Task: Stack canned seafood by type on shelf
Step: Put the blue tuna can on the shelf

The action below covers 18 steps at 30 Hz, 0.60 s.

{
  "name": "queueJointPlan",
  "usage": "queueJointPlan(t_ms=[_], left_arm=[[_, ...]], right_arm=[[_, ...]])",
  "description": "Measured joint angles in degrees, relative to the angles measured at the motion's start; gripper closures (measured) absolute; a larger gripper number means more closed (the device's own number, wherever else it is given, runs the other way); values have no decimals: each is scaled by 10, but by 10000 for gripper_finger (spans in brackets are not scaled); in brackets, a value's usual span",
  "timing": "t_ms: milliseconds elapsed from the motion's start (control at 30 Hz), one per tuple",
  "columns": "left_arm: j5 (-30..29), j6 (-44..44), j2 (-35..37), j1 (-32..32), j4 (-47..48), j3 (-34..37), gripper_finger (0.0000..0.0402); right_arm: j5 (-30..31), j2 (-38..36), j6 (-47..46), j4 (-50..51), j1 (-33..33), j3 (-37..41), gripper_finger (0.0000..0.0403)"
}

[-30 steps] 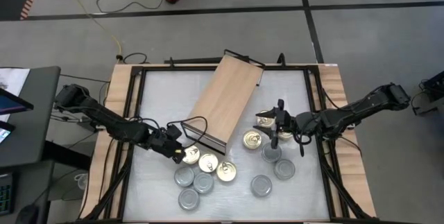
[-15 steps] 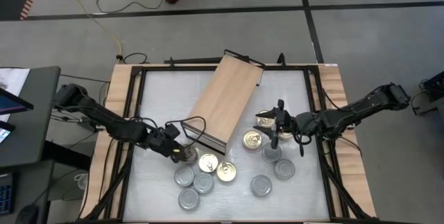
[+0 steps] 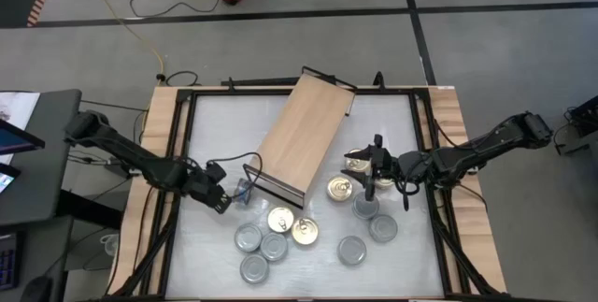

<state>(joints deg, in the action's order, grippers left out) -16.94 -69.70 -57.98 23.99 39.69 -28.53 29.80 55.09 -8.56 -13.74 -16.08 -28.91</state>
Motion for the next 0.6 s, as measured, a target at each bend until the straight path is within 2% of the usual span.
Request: queueJointPlan(t_ms=[100,200,367,600], left_arm=[[-30,-4,53,15,-14,0,401],[-46,8,62,28,-8,-16,401],[-92,28,27,59,24,-76,401],[-162,28,-76,97,111,-197,401]], right_arm=[[0,0,0,0,0,0,155],[0,0,0,1,0,0,155],[0,0,-2,13,0,0,155],[0,0,-2,13,0,0,155]])
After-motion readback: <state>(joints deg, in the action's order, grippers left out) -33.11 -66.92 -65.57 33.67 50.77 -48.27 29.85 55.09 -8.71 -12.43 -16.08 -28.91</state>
